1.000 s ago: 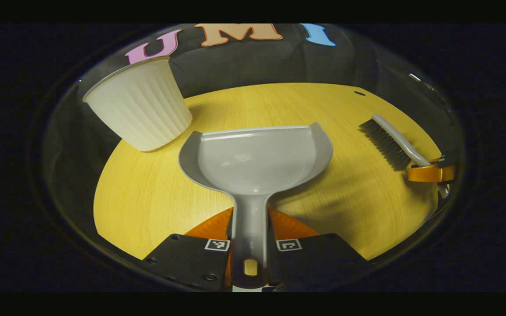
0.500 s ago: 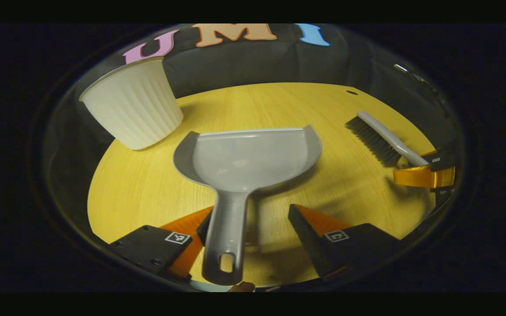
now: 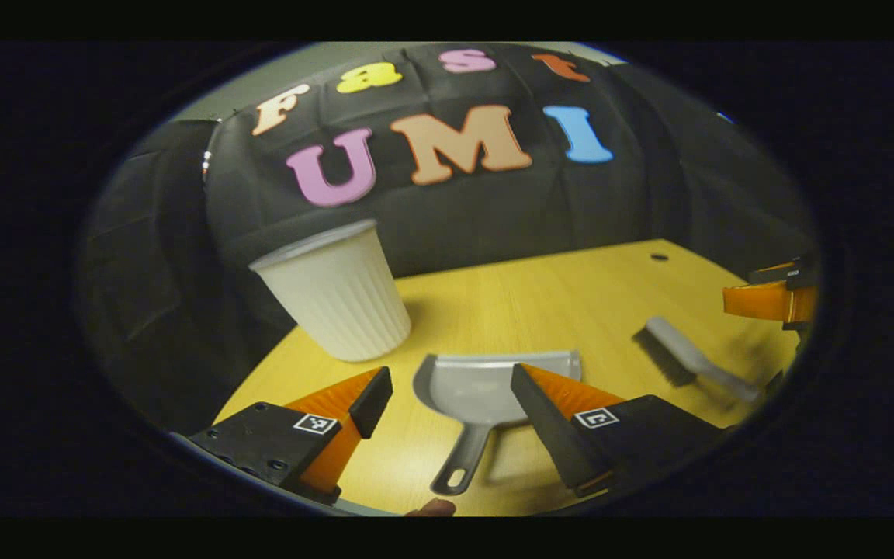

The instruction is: Pick up the small broom and dustpan from the desktop, sweep the trash into the dustpan with the broom, and then empty the trash into the garbage bin.

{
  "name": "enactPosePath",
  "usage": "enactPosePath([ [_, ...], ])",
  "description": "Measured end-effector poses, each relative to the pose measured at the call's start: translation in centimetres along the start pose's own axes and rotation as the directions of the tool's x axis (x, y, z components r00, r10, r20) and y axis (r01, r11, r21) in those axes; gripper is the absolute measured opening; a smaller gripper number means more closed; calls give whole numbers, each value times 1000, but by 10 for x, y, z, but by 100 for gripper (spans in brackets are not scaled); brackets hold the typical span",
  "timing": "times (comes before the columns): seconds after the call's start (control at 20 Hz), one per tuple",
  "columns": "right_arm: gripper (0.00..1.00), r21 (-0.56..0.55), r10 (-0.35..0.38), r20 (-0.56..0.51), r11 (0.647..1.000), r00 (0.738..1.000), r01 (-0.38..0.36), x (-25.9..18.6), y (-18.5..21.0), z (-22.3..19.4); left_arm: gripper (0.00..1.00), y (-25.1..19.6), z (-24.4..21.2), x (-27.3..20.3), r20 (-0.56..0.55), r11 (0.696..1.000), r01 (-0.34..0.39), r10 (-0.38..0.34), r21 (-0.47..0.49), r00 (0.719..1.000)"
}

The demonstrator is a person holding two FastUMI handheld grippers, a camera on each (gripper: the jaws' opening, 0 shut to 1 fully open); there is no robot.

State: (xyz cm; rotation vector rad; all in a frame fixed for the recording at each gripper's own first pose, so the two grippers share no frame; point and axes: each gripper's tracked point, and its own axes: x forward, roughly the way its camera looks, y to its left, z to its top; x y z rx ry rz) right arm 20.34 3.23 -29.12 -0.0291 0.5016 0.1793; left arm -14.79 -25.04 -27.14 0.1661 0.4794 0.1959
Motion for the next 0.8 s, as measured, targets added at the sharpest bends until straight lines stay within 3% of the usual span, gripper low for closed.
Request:
enactPosePath([
  [0.15,100,-50,21,197,999,980,-12,-37,-4,56,95,7,69,-35,157,998,-64,66,-20,985],
  [0.25,100,-64,52,221,997,974,-39,-57,-2,63,94,9,109,-56,245,996,-84,92,-43,965],
  [0.35,100,-35,64,252,998,965,-57,-73,-1,74,93,1,128,-71,294,994,-56,81,-91,952],
  [0.5,100,-2,13,320,1000,947,-13,-96,-15,87,93,-14,142,-86,351,991,14,34,-133,936],
  [0.8,99,74,-72,398,996,915,46,-132,-22,100,93,-22,155,-93,401,993,89,-49,-83,915],
])
